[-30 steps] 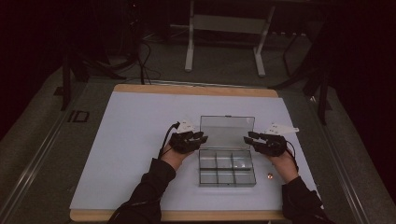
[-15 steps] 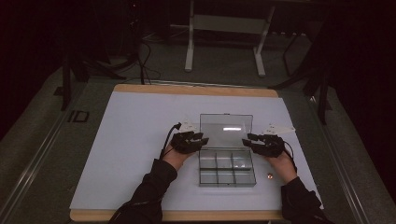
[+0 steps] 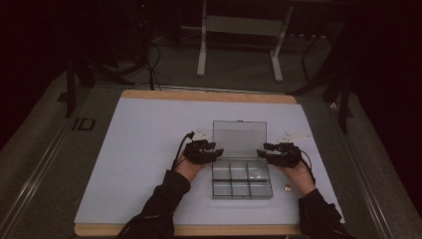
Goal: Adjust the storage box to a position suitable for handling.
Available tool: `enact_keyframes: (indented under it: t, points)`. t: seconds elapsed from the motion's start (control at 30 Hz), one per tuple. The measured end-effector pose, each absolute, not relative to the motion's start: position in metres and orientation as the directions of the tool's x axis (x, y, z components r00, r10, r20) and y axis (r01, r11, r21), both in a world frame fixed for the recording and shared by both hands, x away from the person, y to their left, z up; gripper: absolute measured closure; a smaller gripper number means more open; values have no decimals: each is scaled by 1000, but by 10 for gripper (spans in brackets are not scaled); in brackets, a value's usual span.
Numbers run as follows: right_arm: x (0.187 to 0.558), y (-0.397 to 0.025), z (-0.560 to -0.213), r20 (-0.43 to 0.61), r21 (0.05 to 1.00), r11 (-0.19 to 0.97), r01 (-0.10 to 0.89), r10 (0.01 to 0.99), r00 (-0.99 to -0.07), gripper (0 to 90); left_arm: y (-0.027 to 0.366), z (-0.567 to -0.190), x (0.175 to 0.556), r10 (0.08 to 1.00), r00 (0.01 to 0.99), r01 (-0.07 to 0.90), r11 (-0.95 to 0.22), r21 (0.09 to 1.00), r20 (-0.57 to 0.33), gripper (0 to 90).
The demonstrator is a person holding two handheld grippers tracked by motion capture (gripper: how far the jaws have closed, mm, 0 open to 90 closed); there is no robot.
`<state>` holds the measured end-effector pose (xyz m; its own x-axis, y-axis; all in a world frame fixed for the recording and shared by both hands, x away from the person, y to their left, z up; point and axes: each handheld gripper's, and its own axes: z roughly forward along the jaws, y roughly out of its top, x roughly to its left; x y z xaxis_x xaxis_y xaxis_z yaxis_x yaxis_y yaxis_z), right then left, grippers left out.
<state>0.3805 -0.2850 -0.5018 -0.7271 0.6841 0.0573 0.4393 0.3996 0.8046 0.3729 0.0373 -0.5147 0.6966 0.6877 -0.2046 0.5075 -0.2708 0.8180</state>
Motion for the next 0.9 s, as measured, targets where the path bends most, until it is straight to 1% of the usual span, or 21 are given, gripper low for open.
enact_keyframes:
  t: [0.07,0.13,0.23,0.37,0.43,0.7,0.9]
  points:
    - [381,-285,-502,64,800,399,448,685,-726,526,35,-515,373,691,696,509,-286,812,-193,535]
    - [382,-284,-502,65,795,402,454,688,-723,509,33,-516,372,699,691,508,-289,811,-184,492]
    - [381,-284,-503,64,793,402,457,692,-719,507,34,-517,373,696,689,520,-281,807,-202,489]
    - [384,-285,-504,99,786,384,485,696,-711,506,34,-517,376,695,681,547,-275,790,-230,477]
    - [385,-286,-504,118,778,377,503,699,-706,502,33,-518,376,696,680,553,-278,786,-233,454]
    - [387,-286,-504,150,758,365,541,709,-689,499,33,-519,378,701,667,574,-267,774,-252,439]
    - [390,-287,-505,194,743,340,577,715,-671,493,34,-520,381,700,659,593,-257,763,-276,422]
